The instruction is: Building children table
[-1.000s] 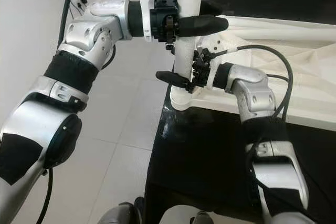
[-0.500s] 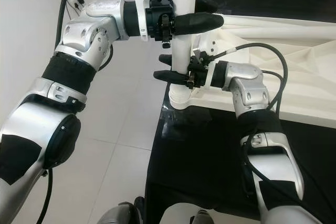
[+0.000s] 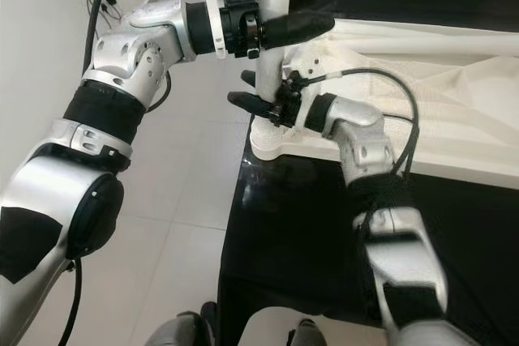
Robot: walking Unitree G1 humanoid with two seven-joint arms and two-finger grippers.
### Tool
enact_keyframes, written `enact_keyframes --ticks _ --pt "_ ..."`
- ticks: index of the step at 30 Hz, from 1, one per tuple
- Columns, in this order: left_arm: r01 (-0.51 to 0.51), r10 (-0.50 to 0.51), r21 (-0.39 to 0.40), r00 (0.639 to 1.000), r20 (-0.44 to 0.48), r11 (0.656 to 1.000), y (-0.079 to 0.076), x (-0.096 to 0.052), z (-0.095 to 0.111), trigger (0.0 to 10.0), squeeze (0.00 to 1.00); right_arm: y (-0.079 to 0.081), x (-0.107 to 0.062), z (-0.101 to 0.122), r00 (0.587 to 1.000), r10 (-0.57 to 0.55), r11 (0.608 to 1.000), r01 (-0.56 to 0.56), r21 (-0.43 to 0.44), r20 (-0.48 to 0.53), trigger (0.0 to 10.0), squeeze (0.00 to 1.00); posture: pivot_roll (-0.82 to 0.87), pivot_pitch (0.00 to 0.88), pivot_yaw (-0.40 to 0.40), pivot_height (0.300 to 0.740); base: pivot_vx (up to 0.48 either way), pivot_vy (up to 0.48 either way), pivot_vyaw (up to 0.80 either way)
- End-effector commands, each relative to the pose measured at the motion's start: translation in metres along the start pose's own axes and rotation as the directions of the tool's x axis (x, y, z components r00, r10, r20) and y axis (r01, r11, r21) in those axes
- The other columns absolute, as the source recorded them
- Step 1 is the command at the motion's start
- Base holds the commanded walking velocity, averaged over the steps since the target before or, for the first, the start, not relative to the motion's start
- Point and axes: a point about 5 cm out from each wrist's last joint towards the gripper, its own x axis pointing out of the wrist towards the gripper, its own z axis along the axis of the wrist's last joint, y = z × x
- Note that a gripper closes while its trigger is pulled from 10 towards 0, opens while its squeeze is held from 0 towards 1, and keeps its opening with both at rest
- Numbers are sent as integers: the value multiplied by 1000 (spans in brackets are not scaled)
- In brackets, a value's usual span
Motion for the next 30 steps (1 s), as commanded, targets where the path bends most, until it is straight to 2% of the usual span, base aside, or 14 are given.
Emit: enact_keyframes --ticks 1,2,3,4,8,11,16,18,19,23,24,25,29,30 --pt "75 -75 4 997 -8 997 -10 13 2 10000 0 11 -8 -36 977 -114 991 123 42 -181 0 0 -22 257 44 740 0 0 0" --pt "78 -78 3 997 -18 997 -10 10 1 10000 0 39 -29 -49 949 -210 975 222 24 -236 0 0 -10 260 44 740 0 0 0" --pt "78 -78 3 997 -18 997 -10 10 1 10000 0 39 -29 -49 949 -210 975 222 24 -236 0 0 -10 260 44 740 0 0 0" --pt "82 -82 1 996 -27 997 -10 8 -1 10000 0 53 -43 -51 921 -292 952 305 12 -258 0 0 -15 266 54 740 0 0 0" --pt "85 -85 1 996 -34 996 -10 6 -2 10000 0 56 -48 -50 905 -339 936 353 7 -258 0 0 -27 254 64 740 0 0 0" --pt "98 -98 4 995 -35 995 -11 8 -1 10000 0 49 -33 -43 918 -340 937 348 7 -205 0 0 -26 241 69 740 0 0 0" --pt "101 -101 5 994 -36 995 -12 8 -1 10000 0 48 -31 -43 921 -337 939 345 9 -197 0 0 -25 240 70 740 0 0 0" --pt "113 -113 0 993 -42 994 -13 9 -1 9412 0 51 -31 -41 917 -347 934 358 19 -197 0 0 -23 236 77 740 0 0 0" --pt "125 -126 -7 991 -47 992 -14 9 -2 0 0 55 -31 -39 914 -355 930 367 28 -198 0 0 -22 234 82 740 0 0 0" --pt "143 -144 -17 988 -55 990 -16 10 -4 0 0 64 -34 -35 899 -386 915 401 35 -208 0 0 -23 228 89 740 0 0 0" --pt "147 -148 -18 987 -57 989 -16 10 -4 0 0 65 -35 -34 897 -390 913 406 36 -208 3176 0 -25 225 90 740 0 0 0" --pt "150 -151 -18 987 -59 988 -16 10 -4 0 0 65 -35 -31 893 -402 908 417 40 -204 10000 0 -26 223 90 740 0 0 0" --pt "151 -152 -17 986 -60 988 -17 10 -4 0 0 63 -34 -27 900 -393 911 408 49 -190 10000 0 -26 223 90 740 0 0 0" --pt "152 -152 -16 986 -61 988 -17 11 -4 0 0 57 -25 -17 949 -290 948 302 97 -124 10000 1000 -26 216 88 740 0 0 0"
